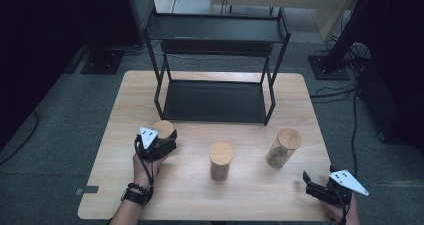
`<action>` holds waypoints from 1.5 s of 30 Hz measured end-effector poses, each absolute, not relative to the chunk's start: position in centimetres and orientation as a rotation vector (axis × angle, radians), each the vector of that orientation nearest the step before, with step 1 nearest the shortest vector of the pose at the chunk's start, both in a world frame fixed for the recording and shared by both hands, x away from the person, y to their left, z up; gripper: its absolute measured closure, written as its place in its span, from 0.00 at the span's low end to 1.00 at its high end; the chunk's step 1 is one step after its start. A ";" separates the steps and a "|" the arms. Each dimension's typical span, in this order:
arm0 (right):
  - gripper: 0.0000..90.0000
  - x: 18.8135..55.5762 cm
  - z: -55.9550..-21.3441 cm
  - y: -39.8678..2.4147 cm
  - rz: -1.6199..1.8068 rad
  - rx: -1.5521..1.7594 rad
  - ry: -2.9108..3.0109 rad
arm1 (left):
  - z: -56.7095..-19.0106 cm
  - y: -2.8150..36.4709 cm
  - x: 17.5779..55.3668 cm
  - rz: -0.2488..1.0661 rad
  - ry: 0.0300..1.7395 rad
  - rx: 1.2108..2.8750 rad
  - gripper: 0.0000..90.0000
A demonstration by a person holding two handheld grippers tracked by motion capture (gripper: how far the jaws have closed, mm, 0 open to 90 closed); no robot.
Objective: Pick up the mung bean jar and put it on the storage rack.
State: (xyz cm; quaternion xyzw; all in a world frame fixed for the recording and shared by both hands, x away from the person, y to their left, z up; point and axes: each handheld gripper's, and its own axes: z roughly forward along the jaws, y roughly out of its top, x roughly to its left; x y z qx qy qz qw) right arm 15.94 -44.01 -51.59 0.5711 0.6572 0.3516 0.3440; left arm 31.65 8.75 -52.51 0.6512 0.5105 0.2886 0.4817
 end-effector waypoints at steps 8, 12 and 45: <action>0.04 15.9 -51.6 -44.0 0.917 1.483 1.708 | -52.5 8.0 32.1 0.699 1.242 1.574 0.27; 0.04 15.9 -51.6 -44.0 0.917 1.484 1.709 | -52.5 7.5 32.4 0.709 1.231 1.581 0.27; 0.04 16.0 -51.6 -44.1 0.917 1.489 1.715 | -51.1 4.1 35.4 0.721 1.186 1.584 0.27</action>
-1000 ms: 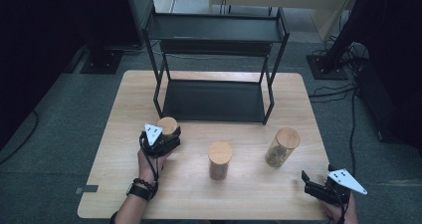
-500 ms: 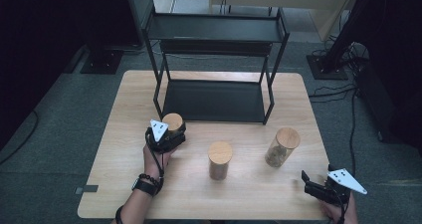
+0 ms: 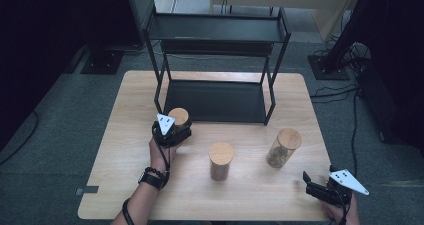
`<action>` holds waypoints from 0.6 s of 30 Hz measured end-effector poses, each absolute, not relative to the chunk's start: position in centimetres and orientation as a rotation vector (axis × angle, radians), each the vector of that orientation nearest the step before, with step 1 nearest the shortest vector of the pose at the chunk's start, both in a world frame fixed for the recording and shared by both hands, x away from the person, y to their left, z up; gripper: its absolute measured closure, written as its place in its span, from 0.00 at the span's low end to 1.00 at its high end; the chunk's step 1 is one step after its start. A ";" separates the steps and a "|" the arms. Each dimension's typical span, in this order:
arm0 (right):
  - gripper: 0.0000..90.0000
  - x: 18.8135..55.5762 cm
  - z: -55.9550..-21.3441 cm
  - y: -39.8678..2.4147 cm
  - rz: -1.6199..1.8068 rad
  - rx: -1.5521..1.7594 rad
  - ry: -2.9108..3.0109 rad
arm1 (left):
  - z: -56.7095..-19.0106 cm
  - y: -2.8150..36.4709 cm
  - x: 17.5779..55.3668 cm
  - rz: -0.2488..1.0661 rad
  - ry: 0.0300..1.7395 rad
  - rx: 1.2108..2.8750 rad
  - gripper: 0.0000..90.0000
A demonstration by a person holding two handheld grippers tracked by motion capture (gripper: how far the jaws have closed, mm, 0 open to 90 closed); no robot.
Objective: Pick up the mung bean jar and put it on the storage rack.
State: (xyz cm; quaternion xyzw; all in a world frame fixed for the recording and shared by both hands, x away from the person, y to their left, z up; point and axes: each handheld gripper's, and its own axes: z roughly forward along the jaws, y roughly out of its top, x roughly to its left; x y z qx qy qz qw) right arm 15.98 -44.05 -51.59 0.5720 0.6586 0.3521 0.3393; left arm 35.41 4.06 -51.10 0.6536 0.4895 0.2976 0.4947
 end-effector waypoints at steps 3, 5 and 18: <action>0.04 16.0 -51.6 -44.0 0.917 1.489 1.715 | -51.0 3.9 35.8 0.724 1.189 1.581 0.27; 0.04 16.0 -51.6 -44.0 0.916 1.489 1.716 | -51.0 3.8 36.1 0.723 1.193 1.579 0.27; 0.04 16.0 -51.6 -44.0 0.914 1.488 1.723 | -50.9 3.2 37.6 0.726 1.198 1.581 0.27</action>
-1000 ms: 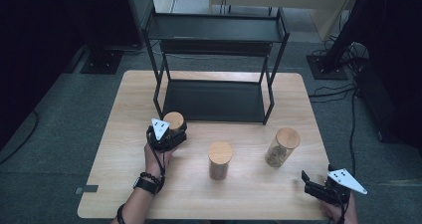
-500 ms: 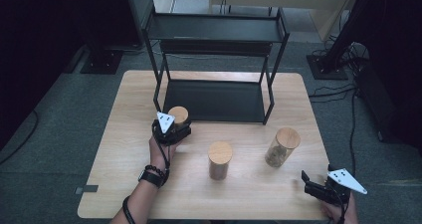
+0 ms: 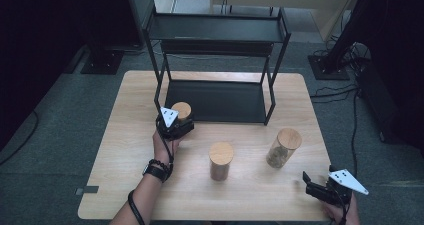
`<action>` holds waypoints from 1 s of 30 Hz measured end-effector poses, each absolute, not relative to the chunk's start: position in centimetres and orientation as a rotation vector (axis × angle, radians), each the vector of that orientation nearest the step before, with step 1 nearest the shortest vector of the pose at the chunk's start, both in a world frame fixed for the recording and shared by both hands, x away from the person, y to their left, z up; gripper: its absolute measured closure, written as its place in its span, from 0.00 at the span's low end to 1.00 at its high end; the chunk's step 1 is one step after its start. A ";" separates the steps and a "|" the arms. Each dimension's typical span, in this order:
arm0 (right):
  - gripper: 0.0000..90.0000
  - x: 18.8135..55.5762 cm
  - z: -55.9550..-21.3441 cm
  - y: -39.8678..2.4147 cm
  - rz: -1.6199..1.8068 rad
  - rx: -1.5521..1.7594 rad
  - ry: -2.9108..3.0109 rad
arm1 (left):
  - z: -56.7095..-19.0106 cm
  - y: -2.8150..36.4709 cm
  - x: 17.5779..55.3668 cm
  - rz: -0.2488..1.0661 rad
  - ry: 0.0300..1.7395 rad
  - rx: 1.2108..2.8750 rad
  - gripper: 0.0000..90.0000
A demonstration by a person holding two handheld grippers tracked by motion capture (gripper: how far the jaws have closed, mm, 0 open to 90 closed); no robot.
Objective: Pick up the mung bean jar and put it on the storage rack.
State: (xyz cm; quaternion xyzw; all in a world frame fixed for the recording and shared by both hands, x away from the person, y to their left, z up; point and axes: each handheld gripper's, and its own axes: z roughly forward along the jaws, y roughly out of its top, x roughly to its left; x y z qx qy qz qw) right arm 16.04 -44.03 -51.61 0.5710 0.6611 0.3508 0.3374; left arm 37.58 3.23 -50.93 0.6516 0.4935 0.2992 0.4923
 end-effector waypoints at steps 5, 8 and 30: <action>0.04 16.0 -51.6 -44.0 0.914 1.488 1.725 | -50.9 3.1 38.1 0.727 1.200 1.586 0.27; 0.04 16.1 -51.6 -44.0 0.914 1.487 1.726 | -50.9 3.0 38.4 0.728 1.203 1.582 0.27; 0.04 16.1 -51.6 -44.0 0.916 1.485 1.731 | -51.0 2.0 40.4 0.730 1.216 1.581 0.27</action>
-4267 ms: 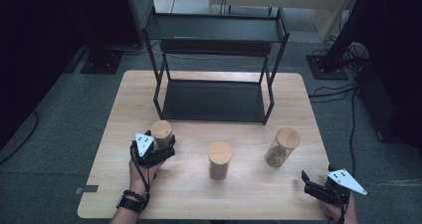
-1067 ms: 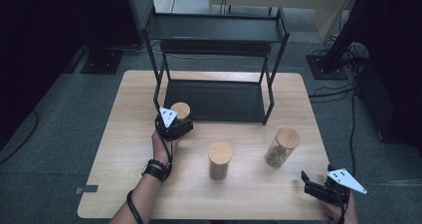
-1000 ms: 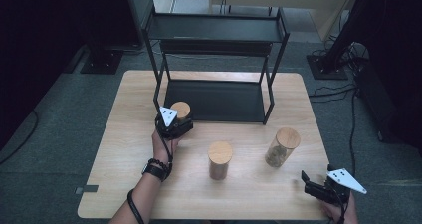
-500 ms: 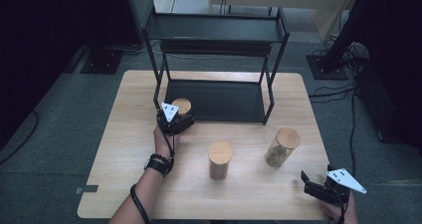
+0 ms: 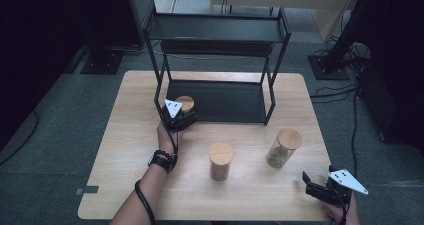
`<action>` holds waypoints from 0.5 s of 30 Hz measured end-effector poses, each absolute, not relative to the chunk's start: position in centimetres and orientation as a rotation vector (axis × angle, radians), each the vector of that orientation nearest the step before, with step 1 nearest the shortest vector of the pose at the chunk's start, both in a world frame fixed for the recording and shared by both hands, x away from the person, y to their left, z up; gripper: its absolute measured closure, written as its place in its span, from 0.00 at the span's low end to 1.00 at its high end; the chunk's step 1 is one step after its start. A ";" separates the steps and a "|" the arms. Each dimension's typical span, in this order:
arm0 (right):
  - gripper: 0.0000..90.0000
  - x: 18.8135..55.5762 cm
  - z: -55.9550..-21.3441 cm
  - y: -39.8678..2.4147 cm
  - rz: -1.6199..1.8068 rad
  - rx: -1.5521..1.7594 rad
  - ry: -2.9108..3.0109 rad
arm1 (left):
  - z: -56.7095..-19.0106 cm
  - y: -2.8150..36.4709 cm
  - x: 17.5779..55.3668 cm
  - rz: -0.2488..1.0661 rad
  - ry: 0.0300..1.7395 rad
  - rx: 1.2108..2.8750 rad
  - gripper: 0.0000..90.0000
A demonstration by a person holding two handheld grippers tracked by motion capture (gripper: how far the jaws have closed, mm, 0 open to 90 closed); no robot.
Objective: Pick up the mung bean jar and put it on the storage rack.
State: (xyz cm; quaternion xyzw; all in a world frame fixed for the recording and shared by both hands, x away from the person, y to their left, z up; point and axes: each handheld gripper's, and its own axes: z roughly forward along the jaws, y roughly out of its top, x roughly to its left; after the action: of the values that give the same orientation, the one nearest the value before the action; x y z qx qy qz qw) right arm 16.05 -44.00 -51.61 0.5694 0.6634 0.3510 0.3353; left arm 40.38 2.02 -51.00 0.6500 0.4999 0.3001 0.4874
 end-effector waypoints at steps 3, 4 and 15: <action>0.04 16.1 -51.6 -44.0 0.916 1.485 1.731 | -51.0 1.9 40.6 0.729 1.217 1.579 0.27; 0.04 16.1 -51.6 -44.0 0.917 1.485 1.731 | -51.1 1.9 40.7 0.731 1.218 1.581 0.28; 0.04 16.1 -51.6 -44.0 0.918 1.485 1.732 | -51.2 1.6 41.8 0.736 1.229 1.588 0.28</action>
State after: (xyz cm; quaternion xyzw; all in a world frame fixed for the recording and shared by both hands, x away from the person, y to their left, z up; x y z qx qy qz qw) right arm 16.06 -44.01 -51.61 0.5692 0.6637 0.3518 0.3345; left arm 41.76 1.59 -51.16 0.6509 0.5040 0.3019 0.4807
